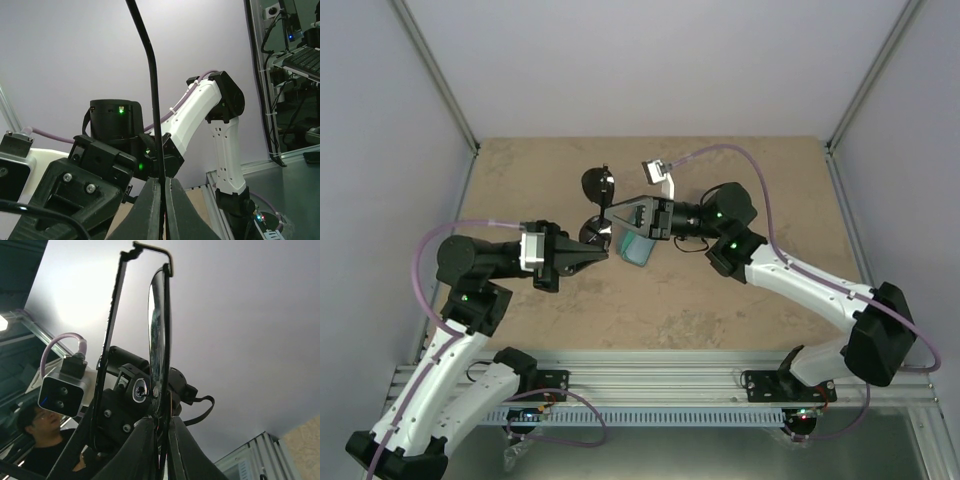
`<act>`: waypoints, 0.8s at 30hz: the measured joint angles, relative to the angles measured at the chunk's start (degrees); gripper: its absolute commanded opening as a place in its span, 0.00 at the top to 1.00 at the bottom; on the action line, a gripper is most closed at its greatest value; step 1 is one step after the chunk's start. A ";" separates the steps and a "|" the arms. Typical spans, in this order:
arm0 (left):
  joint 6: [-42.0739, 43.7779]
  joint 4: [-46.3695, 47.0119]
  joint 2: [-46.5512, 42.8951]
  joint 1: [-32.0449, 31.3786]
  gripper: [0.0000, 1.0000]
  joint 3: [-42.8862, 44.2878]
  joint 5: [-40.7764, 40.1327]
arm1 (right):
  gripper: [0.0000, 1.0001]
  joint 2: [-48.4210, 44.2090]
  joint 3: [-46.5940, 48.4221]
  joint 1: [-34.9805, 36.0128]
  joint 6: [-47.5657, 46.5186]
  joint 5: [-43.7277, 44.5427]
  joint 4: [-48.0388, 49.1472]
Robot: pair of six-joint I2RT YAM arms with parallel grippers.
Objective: Organize the sunglasses
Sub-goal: Fold the sunglasses.
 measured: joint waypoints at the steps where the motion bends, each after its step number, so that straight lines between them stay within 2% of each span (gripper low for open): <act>1: 0.02 0.00 -0.02 0.00 0.97 0.00 -0.07 | 0.99 -0.20 0.00 0.00 0.00 0.00 0.15; 2: 0.02 -0.02 -0.11 0.00 0.83 0.00 -0.24 | 0.99 -0.37 0.00 0.02 0.00 0.04 0.24; 3: 0.07 -0.13 -0.24 0.00 0.64 0.00 -0.44 | 0.99 -0.52 0.00 0.02 0.00 0.17 0.22; 4: 0.31 -0.44 -0.37 0.00 0.52 0.00 -0.76 | 0.99 -0.68 0.00 0.02 -0.02 0.35 0.22; 6: 0.42 -1.60 -0.81 -0.02 0.34 0.02 -1.95 | 0.99 -0.96 0.00 0.02 -0.46 0.96 -0.20; 10: 1.14 -5.25 -2.08 -0.04 0.10 0.13 -6.10 | 0.99 -1.68 -0.07 -0.24 -1.73 2.95 -2.25; 13: 1.27 -8.57 -3.67 -0.09 0.01 0.26 -10.49 | 0.99 -2.51 -0.15 -0.52 -3.17 4.68 -4.15; 24: 1.11 -17.84 -9.01 -0.42 0.01 0.50 -25.42 | 0.99 -4.57 -0.33 -1.53 -8.50 12.87 -11.98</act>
